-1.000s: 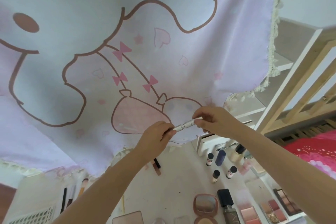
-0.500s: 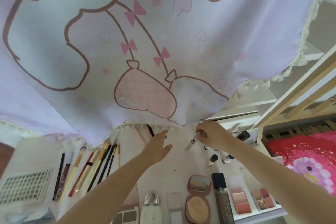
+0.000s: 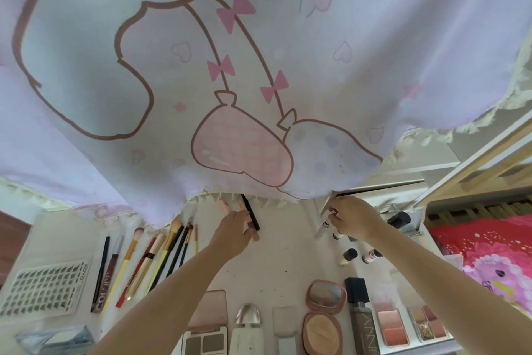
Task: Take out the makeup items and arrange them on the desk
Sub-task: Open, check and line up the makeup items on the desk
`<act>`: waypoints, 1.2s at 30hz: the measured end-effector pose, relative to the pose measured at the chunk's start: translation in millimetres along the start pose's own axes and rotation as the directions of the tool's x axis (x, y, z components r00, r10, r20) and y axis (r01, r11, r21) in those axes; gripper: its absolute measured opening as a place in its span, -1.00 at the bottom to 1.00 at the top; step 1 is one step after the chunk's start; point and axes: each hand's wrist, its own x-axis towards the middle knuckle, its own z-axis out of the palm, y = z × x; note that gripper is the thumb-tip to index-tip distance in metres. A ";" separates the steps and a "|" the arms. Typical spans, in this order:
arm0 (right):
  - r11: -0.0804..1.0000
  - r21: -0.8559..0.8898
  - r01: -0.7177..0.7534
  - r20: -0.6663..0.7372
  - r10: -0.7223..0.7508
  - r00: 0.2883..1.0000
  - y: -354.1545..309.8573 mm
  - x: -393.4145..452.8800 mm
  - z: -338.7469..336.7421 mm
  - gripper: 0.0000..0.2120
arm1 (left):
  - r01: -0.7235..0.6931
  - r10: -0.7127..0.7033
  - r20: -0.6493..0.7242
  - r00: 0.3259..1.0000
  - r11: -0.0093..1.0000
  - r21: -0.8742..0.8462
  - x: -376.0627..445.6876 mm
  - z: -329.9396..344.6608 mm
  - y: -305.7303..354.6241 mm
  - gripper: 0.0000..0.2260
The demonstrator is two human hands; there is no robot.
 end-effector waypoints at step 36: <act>0.968 0.216 -0.125 0.241 0.071 0.968 -149.6 57.0 81.1 -0.70 | -0.085 0.017 0.167 0.986 0.907 0.412 -20.4 12.2 -81.8 -0.61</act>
